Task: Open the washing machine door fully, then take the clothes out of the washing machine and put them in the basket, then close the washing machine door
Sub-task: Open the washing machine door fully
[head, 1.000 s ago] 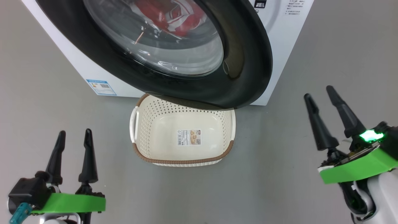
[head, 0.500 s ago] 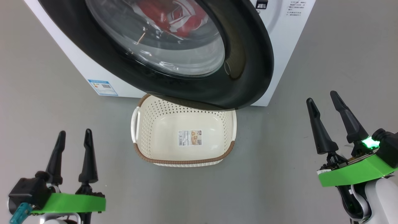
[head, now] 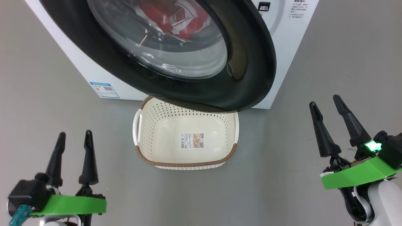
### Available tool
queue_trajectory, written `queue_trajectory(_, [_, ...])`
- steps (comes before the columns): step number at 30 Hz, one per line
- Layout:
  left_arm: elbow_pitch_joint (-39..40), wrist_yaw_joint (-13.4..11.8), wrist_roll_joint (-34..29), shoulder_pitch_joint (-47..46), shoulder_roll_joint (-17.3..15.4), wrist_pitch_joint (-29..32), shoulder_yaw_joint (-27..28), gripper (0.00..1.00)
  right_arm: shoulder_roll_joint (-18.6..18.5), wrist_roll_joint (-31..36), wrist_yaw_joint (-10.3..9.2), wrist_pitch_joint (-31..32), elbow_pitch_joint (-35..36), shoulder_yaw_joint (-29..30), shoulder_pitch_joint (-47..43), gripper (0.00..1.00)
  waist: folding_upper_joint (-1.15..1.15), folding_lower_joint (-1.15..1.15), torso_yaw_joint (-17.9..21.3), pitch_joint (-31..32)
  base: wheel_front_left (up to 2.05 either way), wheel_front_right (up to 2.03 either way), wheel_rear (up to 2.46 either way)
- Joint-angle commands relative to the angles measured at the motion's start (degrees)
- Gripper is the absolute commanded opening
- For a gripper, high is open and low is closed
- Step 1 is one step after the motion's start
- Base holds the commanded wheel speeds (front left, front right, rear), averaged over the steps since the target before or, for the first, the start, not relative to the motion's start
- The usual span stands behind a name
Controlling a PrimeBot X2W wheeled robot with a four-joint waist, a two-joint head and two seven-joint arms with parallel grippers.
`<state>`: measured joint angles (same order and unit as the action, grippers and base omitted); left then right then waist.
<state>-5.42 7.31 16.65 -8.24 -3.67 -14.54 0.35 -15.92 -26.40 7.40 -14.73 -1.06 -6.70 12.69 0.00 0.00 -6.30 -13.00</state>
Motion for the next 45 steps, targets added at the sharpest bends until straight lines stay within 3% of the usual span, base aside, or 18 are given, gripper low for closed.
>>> queue_trajectory(1, [1.26,0.18,-0.14,-0.03,-1.51,-0.46,2.12,1.00,-0.47,0.57,0.09,-0.27,1.21,-1.19,-0.98,1.00,0.00,0.00,0.03,0.03,0.00,0.00,0.00])
queue_trajectory(15, [0.91,0.18,-0.16,-0.03,-1.55,-0.46,1.54,1.00,-0.64,-3.19,0.09,-0.27,-0.24,-0.35,1.93,1.00,0.00,0.00,-0.07,-0.08,0.00,0.00,0.00])
queue_trajectory(16, [0.89,0.18,-0.14,-0.06,-1.55,-0.46,1.50,1.00,-0.48,-3.97,0.09,-0.27,-0.44,-0.10,2.38,0.95,0.00,0.00,-0.09,-0.11,0.00,0.00,0.00])
queue_trajectory(17, [0.87,0.18,-0.12,-0.09,-1.54,-0.46,1.46,1.00,-0.39,-4.77,0.09,-0.27,-0.78,0.10,2.82,0.76,0.00,0.00,-0.11,-0.13,0.00,0.00,0.00])
queue_trajectory(18, [0.84,0.18,-0.11,-0.11,-1.55,-0.46,1.42,1.00,-0.38,-5.53,0.09,-0.27,-1.17,0.21,3.32,0.48,0.00,0.00,-0.13,-0.12,0.00,0.00,0.00])
queue_trajectory(22, [0.88,0.18,-0.06,-0.18,-1.54,-0.46,1.27,1.00,-0.65,-9.26,0.09,-0.27,-2.35,0.49,5.84,0.00,0.00,0.00,-0.36,-0.37,0.00,0.00,0.00])
queue_trajectory(31, [1.03,0.18,0.10,-0.37,-1.59,-0.46,1.36,1.00,-3.02,-22.17,0.09,0.44,-7.90,0.35,12.70,0.00,0.00,0.00,-0.83,-1.23,0.00,0.00,0.00])
queue_trajectory(32, [1.06,0.18,0.12,-0.43,-1.63,-0.46,1.37,1.00,-3.92,-26.97,0.09,2.35,-9.55,0.23,15.02,0.00,0.00,0.00,-0.99,-1.46,0.00,0.00,0.00])
queue_trajectory(39, [1.22,0.18,0.10,-0.69,-1.66,-0.46,1.58,1.00,-4.86,-42.44,0.09,13.40,-15.69,0.33,21.96,0.00,0.00,0.00,-1.52,-2.14,0.00,0.00,0.00])
queue_trajectory(45, [1.35,0.18,0.11,-0.89,-1.66,-0.46,1.67,1.00,-4.51,-52.34,0.09,21.60,-20.44,0.72,26.54,0.00,0.00,0.00,-1.92,-2.64,0.00,0.00,0.00])
